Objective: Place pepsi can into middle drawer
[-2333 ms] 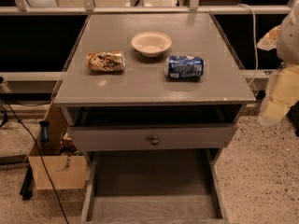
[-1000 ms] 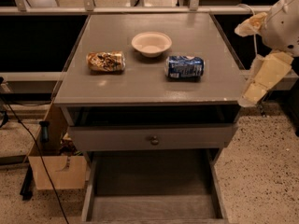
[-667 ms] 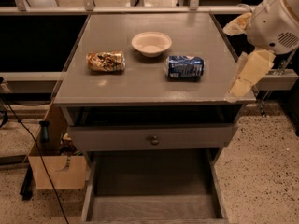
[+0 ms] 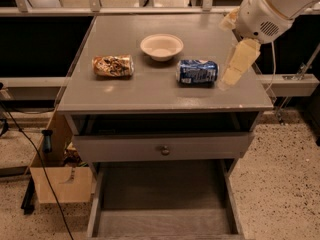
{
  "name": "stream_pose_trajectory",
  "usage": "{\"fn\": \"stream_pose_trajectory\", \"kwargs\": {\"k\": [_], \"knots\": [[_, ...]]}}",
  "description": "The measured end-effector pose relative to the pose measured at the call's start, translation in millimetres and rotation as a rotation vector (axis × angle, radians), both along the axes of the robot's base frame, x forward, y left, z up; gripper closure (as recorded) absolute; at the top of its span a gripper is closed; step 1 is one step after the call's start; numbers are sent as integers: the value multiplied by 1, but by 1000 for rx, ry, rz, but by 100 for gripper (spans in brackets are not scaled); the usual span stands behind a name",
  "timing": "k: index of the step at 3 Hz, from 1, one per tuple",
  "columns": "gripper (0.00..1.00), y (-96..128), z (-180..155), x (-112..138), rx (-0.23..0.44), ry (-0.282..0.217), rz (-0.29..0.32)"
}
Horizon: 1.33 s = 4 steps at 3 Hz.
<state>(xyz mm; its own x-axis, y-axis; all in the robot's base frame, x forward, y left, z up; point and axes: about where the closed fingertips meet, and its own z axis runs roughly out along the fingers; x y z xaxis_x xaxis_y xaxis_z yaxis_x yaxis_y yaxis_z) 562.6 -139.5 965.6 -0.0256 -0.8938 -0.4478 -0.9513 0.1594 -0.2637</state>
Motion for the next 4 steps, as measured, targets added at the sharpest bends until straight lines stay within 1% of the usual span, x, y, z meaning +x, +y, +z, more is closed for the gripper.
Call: {"fn": "stream_pose_trajectory", "kwargs": {"k": [1, 2, 3, 4], "knots": [[0, -6, -12, 43, 12, 39, -16], [0, -11, -19, 71, 19, 61, -30], [0, -11, -38, 94, 43, 98, -37], [0, -12, -58, 109, 68, 133, -45]]}}
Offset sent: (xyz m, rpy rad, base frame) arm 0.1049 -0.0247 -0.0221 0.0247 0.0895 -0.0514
